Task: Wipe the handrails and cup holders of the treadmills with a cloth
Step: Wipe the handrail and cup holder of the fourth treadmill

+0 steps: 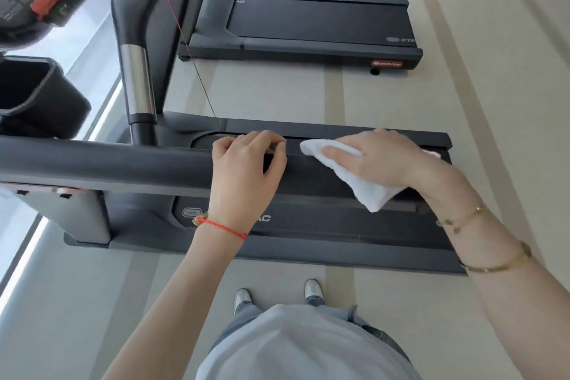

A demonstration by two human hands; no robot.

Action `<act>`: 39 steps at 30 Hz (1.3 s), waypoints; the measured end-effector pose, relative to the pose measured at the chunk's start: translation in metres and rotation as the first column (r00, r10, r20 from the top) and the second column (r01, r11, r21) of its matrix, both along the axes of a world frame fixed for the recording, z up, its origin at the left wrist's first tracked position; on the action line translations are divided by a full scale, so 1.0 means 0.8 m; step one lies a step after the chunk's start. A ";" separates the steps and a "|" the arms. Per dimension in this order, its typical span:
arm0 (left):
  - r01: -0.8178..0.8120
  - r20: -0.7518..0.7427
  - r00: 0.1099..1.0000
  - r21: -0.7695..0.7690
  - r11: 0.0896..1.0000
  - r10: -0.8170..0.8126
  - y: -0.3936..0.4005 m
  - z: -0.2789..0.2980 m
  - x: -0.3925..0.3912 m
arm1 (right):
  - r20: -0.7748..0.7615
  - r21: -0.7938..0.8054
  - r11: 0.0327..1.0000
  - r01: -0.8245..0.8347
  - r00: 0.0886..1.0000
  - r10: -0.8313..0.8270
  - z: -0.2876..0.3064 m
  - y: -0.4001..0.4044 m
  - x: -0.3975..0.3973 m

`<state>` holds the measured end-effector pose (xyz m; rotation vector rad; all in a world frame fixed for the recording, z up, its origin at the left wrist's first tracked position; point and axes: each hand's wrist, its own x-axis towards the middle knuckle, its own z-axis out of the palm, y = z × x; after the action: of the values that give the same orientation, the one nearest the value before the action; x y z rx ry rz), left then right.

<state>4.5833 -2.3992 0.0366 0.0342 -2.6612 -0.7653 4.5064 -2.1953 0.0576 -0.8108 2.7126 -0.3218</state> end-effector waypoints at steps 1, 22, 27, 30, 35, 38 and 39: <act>-0.013 0.008 1.000 -0.018 1.000 0.013 0.009 -0.001 0.000 | 0.104 -0.018 0.999 -0.043 0.994 0.045 0.004 -0.007 -0.008; -0.097 0.051 0.993 -0.138 0.986 0.104 0.113 -0.005 0.000 | 0.452 -0.728 0.546 0.415 0.889 -0.072 -0.046 0.132 0.025; -0.115 0.037 0.992 -0.174 0.978 0.123 0.120 -0.009 0.001 | 0.335 -0.833 0.385 0.397 0.916 -0.220 -0.087 0.138 0.069; -0.106 0.026 0.993 -0.180 0.978 0.112 0.119 -0.011 0.002 | 0.288 -0.860 0.350 0.371 0.920 -0.265 -0.099 0.139 0.079; -0.094 0.001 0.995 -0.207 0.974 0.096 0.116 -0.015 0.002 | 0.557 -0.743 0.378 0.553 0.823 -0.110 -0.083 0.145 0.034; -0.097 -0.005 0.995 -0.214 0.972 0.099 0.117 -0.017 0.002 | 0.492 -0.768 0.366 0.525 0.850 -0.186 -0.087 0.144 0.042; -0.101 -0.005 0.995 -0.219 0.970 0.102 0.117 -0.017 0.002 | 0.445 -0.793 0.359 0.492 0.870 -0.211 -0.088 0.143 0.051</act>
<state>4.5848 -2.3059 0.0227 0.1143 -2.7094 -0.4369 4.5475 -2.0808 -0.0131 -0.2598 2.2488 -1.9600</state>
